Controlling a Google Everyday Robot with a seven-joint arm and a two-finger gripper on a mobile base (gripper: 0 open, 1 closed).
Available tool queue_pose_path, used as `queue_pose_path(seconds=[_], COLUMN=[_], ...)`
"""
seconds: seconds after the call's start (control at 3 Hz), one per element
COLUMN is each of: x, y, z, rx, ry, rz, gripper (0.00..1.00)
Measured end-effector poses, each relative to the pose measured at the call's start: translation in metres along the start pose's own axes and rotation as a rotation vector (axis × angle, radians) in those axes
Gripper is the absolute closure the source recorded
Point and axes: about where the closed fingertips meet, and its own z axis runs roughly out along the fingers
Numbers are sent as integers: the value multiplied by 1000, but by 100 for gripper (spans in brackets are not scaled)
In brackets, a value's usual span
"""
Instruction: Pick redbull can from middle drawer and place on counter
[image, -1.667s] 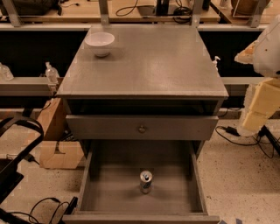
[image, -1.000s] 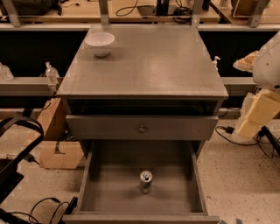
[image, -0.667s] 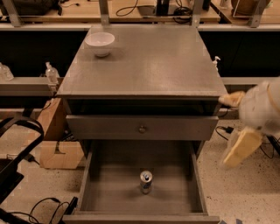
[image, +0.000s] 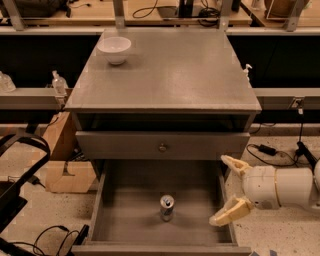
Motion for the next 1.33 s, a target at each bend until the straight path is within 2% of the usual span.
queue_pose_path(seconds=[0.33, 0.67, 1.0, 1.33], x=[22, 52, 50, 64], y=[-31, -42, -40, -46], z=[14, 33, 41, 75], rx=[166, 212, 184, 120], ry=[-198, -245, -242, -250], rz=[37, 60, 58, 17], gripper=[0, 0, 0, 0])
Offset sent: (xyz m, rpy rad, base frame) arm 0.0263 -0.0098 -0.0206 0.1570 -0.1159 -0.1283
